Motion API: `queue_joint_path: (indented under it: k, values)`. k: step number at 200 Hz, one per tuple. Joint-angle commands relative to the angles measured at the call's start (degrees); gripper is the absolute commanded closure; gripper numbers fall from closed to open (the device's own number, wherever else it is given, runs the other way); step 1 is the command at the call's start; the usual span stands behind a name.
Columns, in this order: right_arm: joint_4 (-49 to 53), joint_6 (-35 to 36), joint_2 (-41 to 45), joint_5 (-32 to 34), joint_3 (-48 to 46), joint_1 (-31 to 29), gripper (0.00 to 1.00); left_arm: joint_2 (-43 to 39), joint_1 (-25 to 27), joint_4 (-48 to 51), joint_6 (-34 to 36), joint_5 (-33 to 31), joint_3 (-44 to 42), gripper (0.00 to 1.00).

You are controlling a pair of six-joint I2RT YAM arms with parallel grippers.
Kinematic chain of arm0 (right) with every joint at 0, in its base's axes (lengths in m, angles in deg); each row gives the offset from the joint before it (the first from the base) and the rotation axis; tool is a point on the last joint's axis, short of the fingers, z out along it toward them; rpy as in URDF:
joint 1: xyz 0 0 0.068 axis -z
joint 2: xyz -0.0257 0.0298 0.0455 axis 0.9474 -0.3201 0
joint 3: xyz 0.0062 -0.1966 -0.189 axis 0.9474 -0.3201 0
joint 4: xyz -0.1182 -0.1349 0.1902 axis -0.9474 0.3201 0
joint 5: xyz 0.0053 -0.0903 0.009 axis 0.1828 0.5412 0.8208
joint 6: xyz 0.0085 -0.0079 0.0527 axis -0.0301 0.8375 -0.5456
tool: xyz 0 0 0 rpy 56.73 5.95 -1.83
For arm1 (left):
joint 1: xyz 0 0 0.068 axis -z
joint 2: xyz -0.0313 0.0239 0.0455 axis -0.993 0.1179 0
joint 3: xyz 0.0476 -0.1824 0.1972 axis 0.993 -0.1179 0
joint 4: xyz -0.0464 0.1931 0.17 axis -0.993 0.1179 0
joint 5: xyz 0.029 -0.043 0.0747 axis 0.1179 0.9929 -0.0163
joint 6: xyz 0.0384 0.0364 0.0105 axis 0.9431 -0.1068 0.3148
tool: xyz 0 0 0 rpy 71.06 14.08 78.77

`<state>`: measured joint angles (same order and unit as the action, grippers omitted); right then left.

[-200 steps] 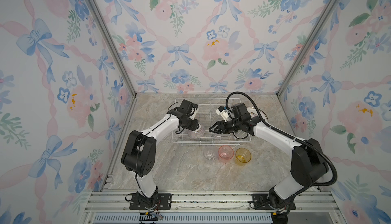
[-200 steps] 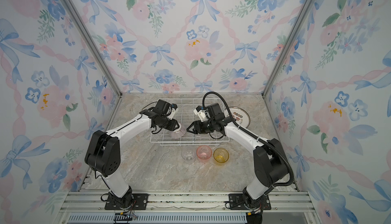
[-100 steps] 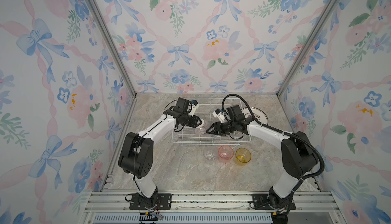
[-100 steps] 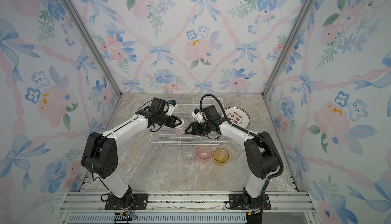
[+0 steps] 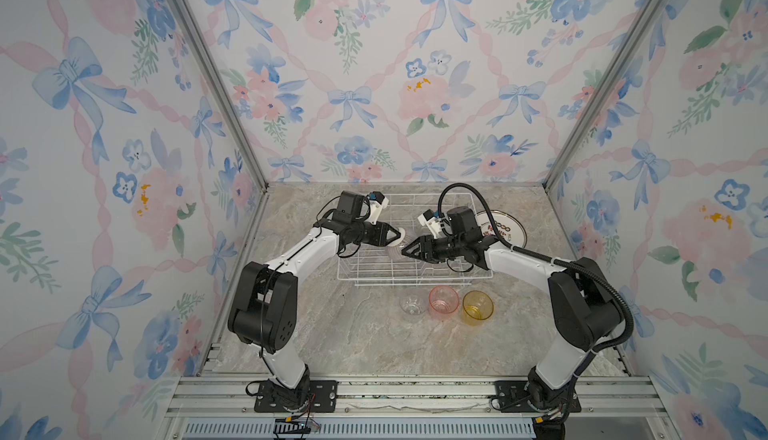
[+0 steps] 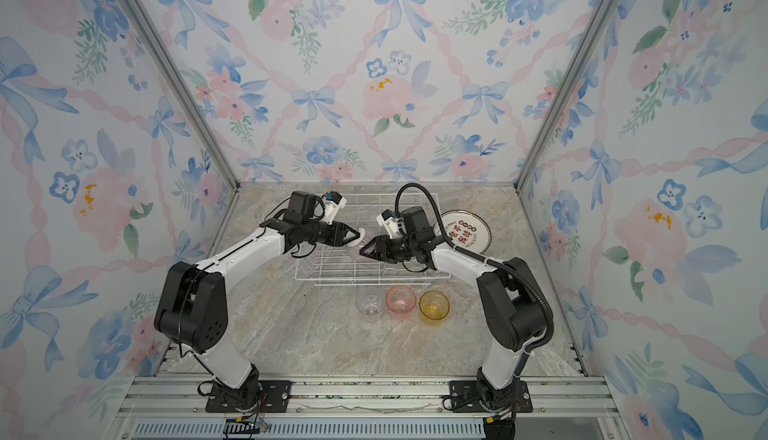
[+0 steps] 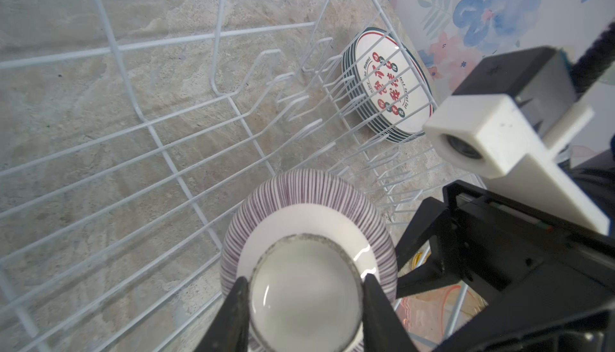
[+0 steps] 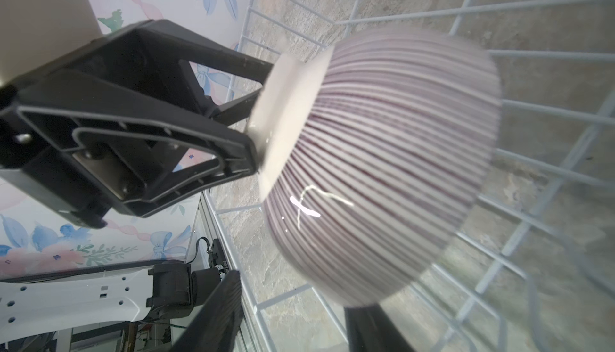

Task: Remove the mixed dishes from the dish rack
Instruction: 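Grasp the striped bowl rim with the right gripper beside the left gripper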

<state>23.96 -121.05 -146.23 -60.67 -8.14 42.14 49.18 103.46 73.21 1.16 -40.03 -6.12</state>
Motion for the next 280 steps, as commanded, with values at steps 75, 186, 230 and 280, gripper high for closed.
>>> queue_joint_path:
  k: [75,186,230,280]
  values:
    - [-33.21,-15.60,2.60,-0.44,-8.91,2.18,0.53,-1.22,-1.25,-11.92,-6.18,9.35,-1.51,0.78]
    - [-44.32,-21.60,1.32,0.33,-7.99,1.81,0.86,0.52,-1.33,-13.40,-7.24,10.73,-1.50,0.80]
    - [-39.53,-17.80,2.84,2.45,-7.25,1.18,1.00,0.76,-1.23,-13.55,-7.33,10.85,-1.50,0.80]
    - [-28.32,-11.12,3.80,3.17,-4.20,0.36,1.00,-0.59,-1.27,-13.47,-6.72,9.43,-2.18,0.82]
